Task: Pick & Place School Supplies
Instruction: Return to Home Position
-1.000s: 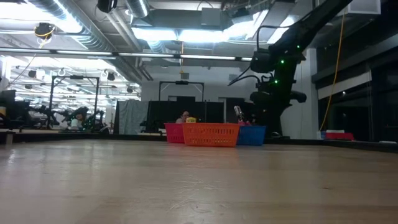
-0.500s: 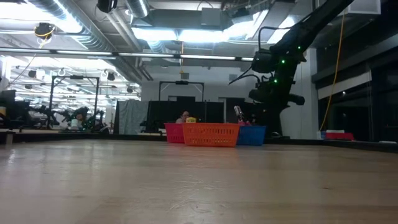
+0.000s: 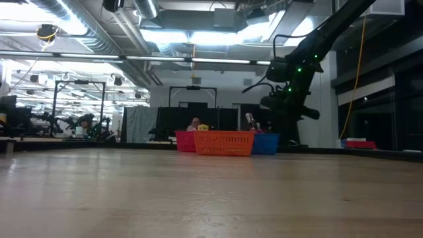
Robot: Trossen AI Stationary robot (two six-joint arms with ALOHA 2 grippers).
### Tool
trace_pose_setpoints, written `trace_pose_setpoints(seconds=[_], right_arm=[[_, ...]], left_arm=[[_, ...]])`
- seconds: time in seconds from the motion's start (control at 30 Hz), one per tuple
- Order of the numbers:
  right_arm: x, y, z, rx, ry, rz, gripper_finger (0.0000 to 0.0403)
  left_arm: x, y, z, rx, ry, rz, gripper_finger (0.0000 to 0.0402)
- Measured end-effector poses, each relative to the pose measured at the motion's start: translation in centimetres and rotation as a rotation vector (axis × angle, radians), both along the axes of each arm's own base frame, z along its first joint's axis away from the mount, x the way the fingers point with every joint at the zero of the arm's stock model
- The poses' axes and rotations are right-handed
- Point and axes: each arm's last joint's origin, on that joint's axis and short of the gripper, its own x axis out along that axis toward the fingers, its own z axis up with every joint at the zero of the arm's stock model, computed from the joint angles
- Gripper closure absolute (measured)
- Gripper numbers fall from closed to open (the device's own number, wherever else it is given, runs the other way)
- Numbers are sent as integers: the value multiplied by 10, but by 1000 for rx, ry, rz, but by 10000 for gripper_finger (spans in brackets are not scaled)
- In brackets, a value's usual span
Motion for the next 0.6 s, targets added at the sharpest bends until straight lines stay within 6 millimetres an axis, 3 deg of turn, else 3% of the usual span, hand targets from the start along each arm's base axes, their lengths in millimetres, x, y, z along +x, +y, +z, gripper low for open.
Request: trace_pose_setpoints(seconds=[0.6], right_arm=[[2, -8, 4, -41, -79, -47, 403]], left_arm=[[0, -2, 1, -11, -15, -14, 241]])
